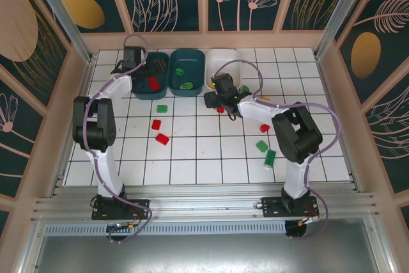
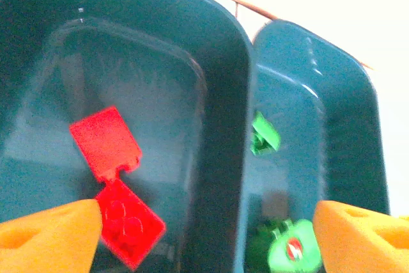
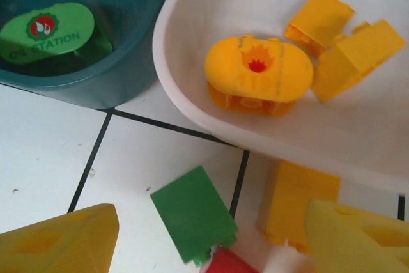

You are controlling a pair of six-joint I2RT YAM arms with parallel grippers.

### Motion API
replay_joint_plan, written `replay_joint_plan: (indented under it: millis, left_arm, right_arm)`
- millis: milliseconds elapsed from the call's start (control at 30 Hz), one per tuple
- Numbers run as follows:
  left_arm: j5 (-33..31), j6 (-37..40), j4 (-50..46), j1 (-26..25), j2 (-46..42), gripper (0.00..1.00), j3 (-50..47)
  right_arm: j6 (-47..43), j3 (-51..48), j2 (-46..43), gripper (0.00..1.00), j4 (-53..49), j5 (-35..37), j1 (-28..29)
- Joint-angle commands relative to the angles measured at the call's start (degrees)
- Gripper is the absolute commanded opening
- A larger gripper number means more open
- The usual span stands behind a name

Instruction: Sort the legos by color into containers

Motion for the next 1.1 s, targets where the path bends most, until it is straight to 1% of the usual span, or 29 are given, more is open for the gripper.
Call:
replay_joint_plan:
  millis: [0,67,100,267,367,500,567,633,667,700,800,867,933,1067]
  left_arm:
    - [6.6,-6.8,12.2,0.3,-10.5,0.92,-11.4]
    - [9.1,-9.4,17.0,0.2,-15.3,0.96,-18.2]
    - [10.9,-10.7,19.7,0.3,-17.4,0.96,-21.8]
    - [14.3,-16.3,27.7,0.2,-24.5,0.96,-35.1]
    - [15.5,-17.8,29.2,0.2,-27.5,0.96,-39.6]
    - [13.4,-18.6,28.4,-0.1,-32.8,0.96,-44.8]
    - [12.7,-19.0,28.0,-0.3,-35.5,0.95,-46.7]
    - [11.8,-18.5,26.7,-0.3,-37.8,0.96,-47.9]
    - [11.2,-18.1,25.7,-0.3,-38.8,0.96,-48.1]
    - [10.8,-17.7,24.9,-0.3,-39.6,0.96,-48.3]
    - [10.3,-16.6,23.0,-0.3,-40.9,0.97,-48.6]
    - [10.6,-16.4,22.7,-0.3,-41.5,0.96,-48.9]
    - [10.7,-16.3,22.5,-0.4,-41.8,0.97,-49.0]
    - [10.7,-16.1,21.9,-0.3,-42.4,0.97,-49.0]
  right_arm:
    - [-6.1,4.4,3.7,0.77,-4.1,3.0,0.6]
    - [-7.4,5.8,5.3,0.77,-4.3,3.0,0.6]
    - [-8.1,6.7,6.2,0.77,-4.7,2.5,0.5]
    - [-10.0,10.4,9.6,0.73,-6.8,-1.5,0.1]
    - [-10.9,11.0,11.4,0.71,-6.9,-3.7,0.1]
    - [-10.1,11.9,13.4,0.63,-7.3,-4.4,0.2]
    - [-9.5,11.7,13.3,0.52,-7.0,-4.8,0.2]
    - [-8.7,11.2,12.6,0.37,-6.7,-4.5,0.5]
    - [-8.4,10.6,11.9,0.32,-5.9,-4.3,0.6]
    - [-8.2,9.9,11.3,0.3,-5.3,-4.2,0.8]
    - [-8.1,9.5,10.6,0.31,-5.7,-4.1,1.1]
    - [-8.2,8.9,10.5,0.29,-5.5,-4.3,1.2]
    - [-7.7,7.9,10.2,0.26,-4.8,-2.9,1.7]
    - [-6.4,4.8,6.0,0.25,-2.4,-3.4,3.0]
